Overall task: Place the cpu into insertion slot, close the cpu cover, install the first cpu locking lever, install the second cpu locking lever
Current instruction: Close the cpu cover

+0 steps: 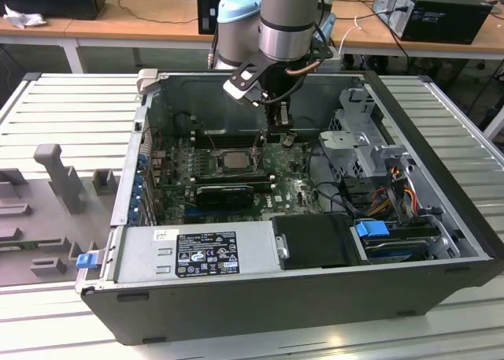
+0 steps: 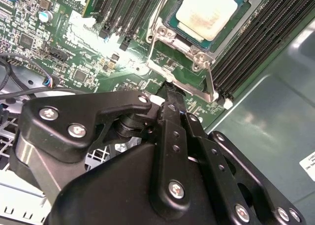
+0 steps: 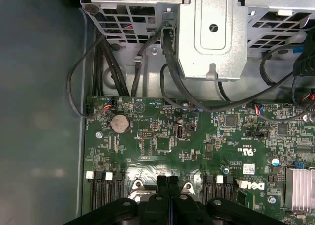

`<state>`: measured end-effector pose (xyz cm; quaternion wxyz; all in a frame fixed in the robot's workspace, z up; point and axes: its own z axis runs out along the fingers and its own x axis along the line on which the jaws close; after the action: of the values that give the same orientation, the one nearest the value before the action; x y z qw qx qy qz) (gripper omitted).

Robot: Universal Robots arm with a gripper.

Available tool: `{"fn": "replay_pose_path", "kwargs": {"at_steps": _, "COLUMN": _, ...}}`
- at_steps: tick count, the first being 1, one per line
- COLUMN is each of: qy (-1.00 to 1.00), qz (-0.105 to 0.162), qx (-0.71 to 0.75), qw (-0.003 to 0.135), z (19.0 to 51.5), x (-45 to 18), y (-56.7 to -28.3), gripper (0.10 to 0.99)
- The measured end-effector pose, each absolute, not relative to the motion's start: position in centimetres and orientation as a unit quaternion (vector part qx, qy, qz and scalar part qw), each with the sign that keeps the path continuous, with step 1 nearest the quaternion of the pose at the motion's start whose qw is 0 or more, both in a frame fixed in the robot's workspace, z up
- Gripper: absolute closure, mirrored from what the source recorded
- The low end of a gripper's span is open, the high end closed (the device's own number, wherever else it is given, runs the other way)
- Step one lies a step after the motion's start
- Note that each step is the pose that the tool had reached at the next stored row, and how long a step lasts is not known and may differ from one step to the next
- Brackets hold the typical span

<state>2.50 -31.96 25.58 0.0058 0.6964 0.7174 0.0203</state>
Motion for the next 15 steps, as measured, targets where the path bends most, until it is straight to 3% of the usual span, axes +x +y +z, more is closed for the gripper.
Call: {"fn": "replay_pose_path", "kwargs": {"at_steps": 15, "qy": 0.717, "qz": 0.02, "qx": 0.696, "qw": 0.006, "z": 25.58, "x": 2.29, "y": -31.96, "gripper": 0.98}}
